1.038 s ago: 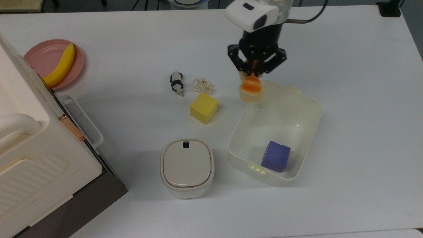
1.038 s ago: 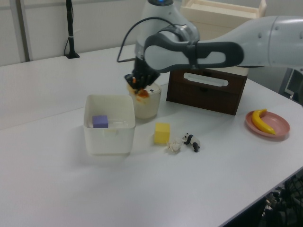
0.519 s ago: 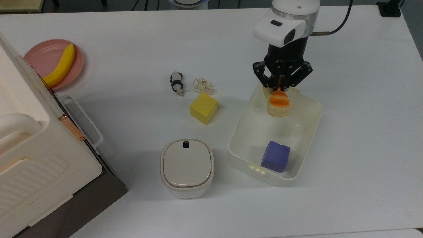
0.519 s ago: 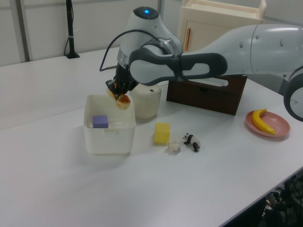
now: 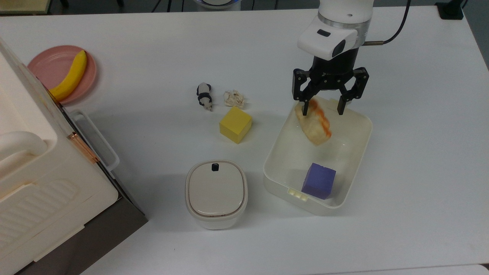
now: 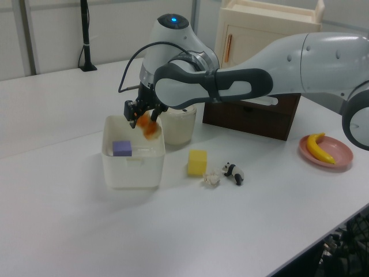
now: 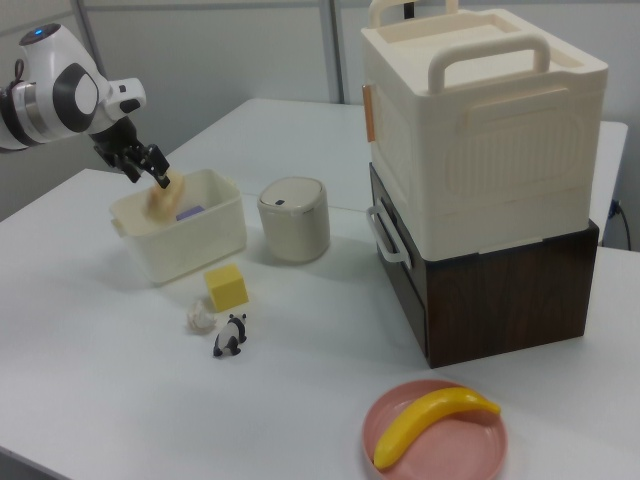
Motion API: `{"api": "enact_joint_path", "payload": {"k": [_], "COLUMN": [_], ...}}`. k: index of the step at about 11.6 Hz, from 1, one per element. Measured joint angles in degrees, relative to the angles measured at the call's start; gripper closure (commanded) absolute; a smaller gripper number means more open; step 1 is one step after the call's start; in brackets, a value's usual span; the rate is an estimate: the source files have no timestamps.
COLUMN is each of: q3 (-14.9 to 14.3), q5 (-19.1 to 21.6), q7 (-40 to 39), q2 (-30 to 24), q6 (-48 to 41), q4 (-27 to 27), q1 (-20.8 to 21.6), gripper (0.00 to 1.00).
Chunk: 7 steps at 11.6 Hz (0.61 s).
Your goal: Put the bread in the basket
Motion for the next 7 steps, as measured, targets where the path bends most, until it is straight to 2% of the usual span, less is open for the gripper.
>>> {"api": "enact_joint_path", "payload": {"k": [5, 7], "q3": [-0.01, -0.16], "q5": [0.00, 0.00], "q7": [0.00, 0.00], "q2": [-0.37, -2.29], "q6": [-0.03, -2.60], "q4": [-0.01, -0.39], "q1": [-0.07, -0.37], "gripper": [0.00, 0.00]}}
